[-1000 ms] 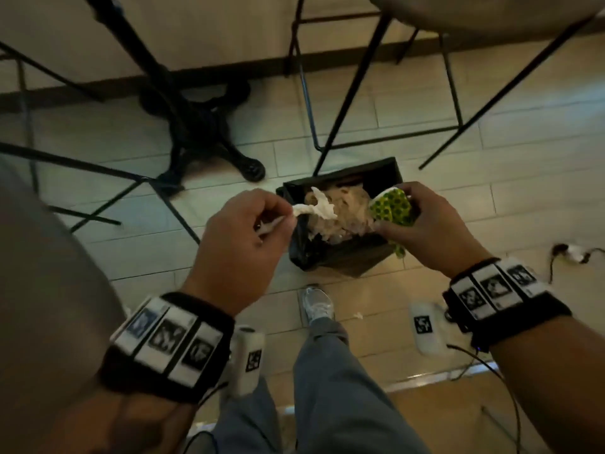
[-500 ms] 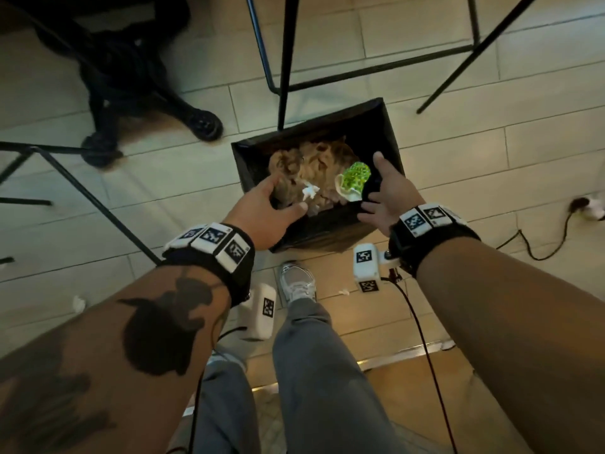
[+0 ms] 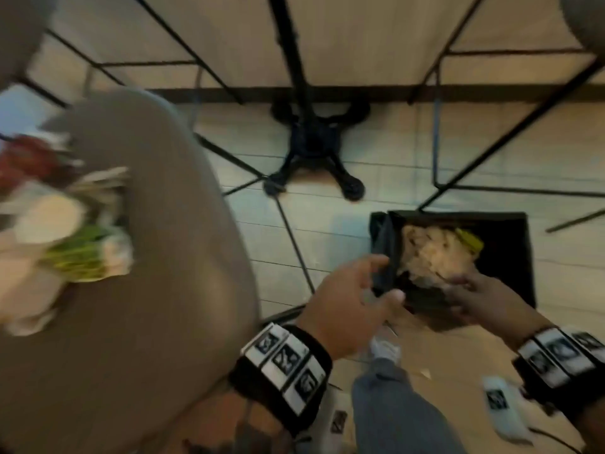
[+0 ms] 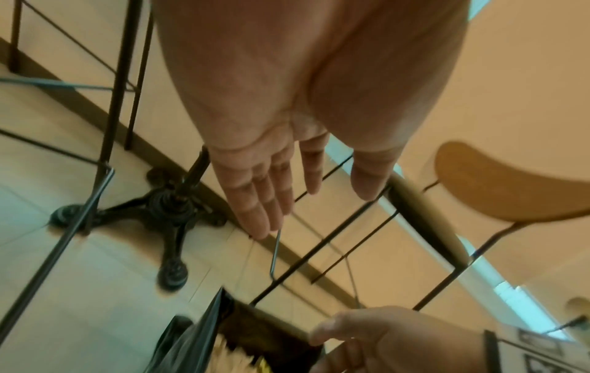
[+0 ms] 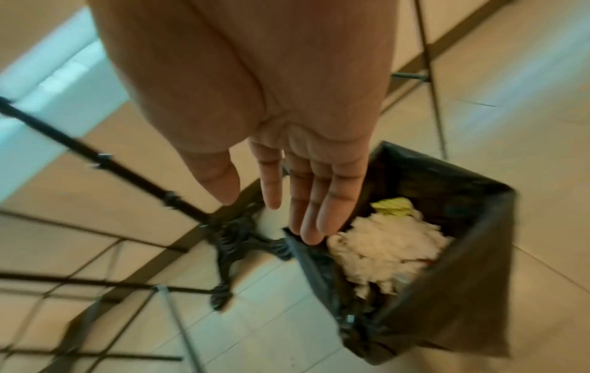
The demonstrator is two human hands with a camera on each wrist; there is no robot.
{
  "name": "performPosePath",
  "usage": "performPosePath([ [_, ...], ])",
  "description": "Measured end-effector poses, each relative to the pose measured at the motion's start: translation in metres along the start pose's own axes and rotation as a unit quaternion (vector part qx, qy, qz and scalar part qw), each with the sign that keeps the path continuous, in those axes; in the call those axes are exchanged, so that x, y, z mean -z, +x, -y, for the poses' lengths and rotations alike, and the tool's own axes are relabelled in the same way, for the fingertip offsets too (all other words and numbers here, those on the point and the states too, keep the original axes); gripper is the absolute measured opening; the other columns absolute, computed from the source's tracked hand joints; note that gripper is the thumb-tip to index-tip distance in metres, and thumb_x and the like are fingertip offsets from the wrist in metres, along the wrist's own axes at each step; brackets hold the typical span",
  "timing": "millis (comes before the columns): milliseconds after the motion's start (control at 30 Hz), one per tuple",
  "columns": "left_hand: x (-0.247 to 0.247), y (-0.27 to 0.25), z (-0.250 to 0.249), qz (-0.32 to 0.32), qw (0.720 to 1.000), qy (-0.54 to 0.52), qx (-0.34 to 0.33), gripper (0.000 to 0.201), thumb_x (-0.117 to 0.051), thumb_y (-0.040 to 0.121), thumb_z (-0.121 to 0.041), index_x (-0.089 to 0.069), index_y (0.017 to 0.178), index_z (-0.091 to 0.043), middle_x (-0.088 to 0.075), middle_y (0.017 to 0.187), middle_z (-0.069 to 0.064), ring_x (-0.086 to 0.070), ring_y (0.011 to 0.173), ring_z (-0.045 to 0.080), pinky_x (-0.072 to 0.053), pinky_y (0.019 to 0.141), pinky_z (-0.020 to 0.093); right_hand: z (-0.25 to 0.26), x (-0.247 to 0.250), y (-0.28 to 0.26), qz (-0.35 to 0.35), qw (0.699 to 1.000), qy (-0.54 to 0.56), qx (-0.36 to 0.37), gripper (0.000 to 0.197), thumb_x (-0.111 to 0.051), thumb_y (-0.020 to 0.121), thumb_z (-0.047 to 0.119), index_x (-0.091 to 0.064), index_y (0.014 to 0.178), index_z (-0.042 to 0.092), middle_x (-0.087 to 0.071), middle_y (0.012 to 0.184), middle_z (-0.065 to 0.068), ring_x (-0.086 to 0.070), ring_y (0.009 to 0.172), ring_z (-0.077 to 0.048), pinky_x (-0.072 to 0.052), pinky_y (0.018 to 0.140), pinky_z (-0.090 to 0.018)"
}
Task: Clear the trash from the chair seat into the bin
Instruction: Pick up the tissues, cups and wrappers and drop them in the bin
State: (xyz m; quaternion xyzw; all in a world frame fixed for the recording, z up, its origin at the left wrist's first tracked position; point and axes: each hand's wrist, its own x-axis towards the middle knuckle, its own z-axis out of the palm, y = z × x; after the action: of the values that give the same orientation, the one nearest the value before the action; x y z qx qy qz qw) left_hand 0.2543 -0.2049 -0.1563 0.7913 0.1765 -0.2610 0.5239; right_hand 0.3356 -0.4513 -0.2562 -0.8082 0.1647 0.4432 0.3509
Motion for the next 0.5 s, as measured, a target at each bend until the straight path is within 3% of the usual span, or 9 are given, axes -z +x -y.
performPosePath([
  [133,0.069,-0.087,-0.008,-0.036,0.996,-0.071,-0.049,0.029,-0.068,0.094,-0.039,-0.062,0.123,-0.033,-0.066,0.113,-0.015,-0.064,0.098,0.0,-0.058,0.089,0.03,0.095,-0.03,-0.086,0.023,0.981,-0.13,0.143,0.021,-0.065,0.089,0.046,-0.066,0.101,0.029,-0.07,0.096,0.0,-0.068,0.084,-0.015,-0.051,0.064,-0.028],
  [200,0.101,-0.128,-0.004,-0.078,0.99,-0.081,-0.081,0.026,-0.07,0.094,-0.033,-0.066,0.118,-0.028,-0.069,0.106,-0.011,-0.066,0.091,0.001,-0.057,0.082,0.024,0.136,-0.047,-0.122,0.032,0.967,-0.15,0.204,0.014,-0.063,0.092,0.042,-0.066,0.103,0.033,-0.071,0.096,0.003,-0.069,0.087,-0.015,-0.053,0.068,-0.03],
  [267,0.131,-0.166,0.005,-0.128,0.983,-0.094,-0.095,0.023,-0.073,0.092,-0.028,-0.069,0.115,-0.024,-0.071,0.102,-0.008,-0.068,0.089,0.005,-0.056,0.079,0.02,0.176,-0.066,-0.156,0.036,0.949,-0.169,0.262,0.011,-0.062,0.095,0.039,-0.065,0.106,0.039,-0.071,0.095,0.009,-0.069,0.088,-0.012,-0.051,0.068,-0.027],
  [367,0.168,-0.209,0.026,-0.217,0.968,-0.081,-0.1,0.019,-0.075,0.09,-0.028,-0.071,0.109,-0.028,-0.071,0.099,-0.011,-0.068,0.089,0.007,-0.055,0.077,0.019,0.233,-0.098,-0.201,0.037,0.923,-0.192,0.331,0.022,-0.061,0.093,0.043,-0.063,0.115,0.039,-0.07,0.097,0.013,-0.066,0.089,-0.002,-0.047,0.071,-0.022],
  [433,0.187,-0.227,0.043,-0.287,0.952,-0.049,-0.094,0.023,-0.074,0.089,-0.033,-0.067,0.111,-0.035,-0.067,0.102,-0.015,-0.066,0.095,0.007,-0.056,0.078,0.024,0.266,-0.121,-0.223,0.034,0.906,-0.198,0.373,0.033,-0.061,0.089,0.048,-0.059,0.12,0.038,-0.066,0.107,0.016,-0.062,0.097,0.001,-0.048,0.075,-0.021],
  [500,0.205,-0.236,0.058,-0.368,0.926,-0.007,-0.081,0.03,-0.075,0.088,-0.037,-0.061,0.114,-0.038,-0.06,0.11,-0.017,-0.06,0.1,0.002,-0.052,0.079,0.018,0.293,-0.144,-0.239,0.031,0.883,-0.206,0.42,0.047,-0.062,0.086,0.052,-0.054,0.13,0.038,-0.06,0.122,0.014,-0.06,0.107,-0.003,-0.051,0.083,-0.025],
])
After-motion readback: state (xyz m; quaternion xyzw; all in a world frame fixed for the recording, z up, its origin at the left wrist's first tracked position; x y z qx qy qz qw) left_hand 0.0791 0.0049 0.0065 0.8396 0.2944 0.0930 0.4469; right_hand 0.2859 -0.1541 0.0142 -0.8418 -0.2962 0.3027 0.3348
